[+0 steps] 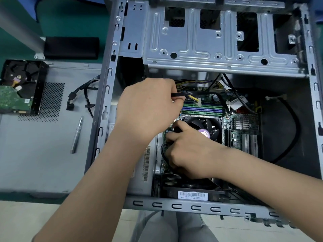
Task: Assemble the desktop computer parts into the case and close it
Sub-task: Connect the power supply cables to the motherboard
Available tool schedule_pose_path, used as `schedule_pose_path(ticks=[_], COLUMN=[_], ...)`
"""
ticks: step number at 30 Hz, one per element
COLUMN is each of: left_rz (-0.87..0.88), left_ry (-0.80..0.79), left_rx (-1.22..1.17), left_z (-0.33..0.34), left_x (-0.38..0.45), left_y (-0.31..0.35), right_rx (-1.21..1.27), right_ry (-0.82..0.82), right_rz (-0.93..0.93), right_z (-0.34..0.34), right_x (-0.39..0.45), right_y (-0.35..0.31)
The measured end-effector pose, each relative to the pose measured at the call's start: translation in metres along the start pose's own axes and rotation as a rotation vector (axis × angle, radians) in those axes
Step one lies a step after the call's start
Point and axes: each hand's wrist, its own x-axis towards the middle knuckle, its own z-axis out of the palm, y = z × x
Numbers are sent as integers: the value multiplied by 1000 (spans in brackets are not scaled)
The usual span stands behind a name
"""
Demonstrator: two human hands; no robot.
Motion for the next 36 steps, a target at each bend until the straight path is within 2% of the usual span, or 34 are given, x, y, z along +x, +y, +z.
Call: schedule_pose_path(ticks=[5,8,12,15,19,22,28,32,36], left_rz=[3,12,57,101,105,105,94,97,89], left_ry=[-5,-2,41,112,163,145,146,121,151], left_rx=[19,16,-13,-116,-261,-227,-197,-182,-263], left_z=[2,2,0,-4,-9,-8,-6,-4,-5], left_x=[2,1,-2,-5,-9,-8,-6,-5,-5], left_y=[-2,-4,-3,-2,-1,-1,-2,-3,-3], right_rx=[49,259,618,653,707,699,619,638,723], right_ry=[38,125,373,567,566,624,450,590,683], right_rz=[-29,-3,80,321,752,873,831,795,626], right_z=[6,2,-13,-18,-9,-3,6,6,-4], right_x=[-1,-5,-15,-29,-42,-37,-27,-25,-30], right_y=[5,13,20,29,48,53,51,48,46])
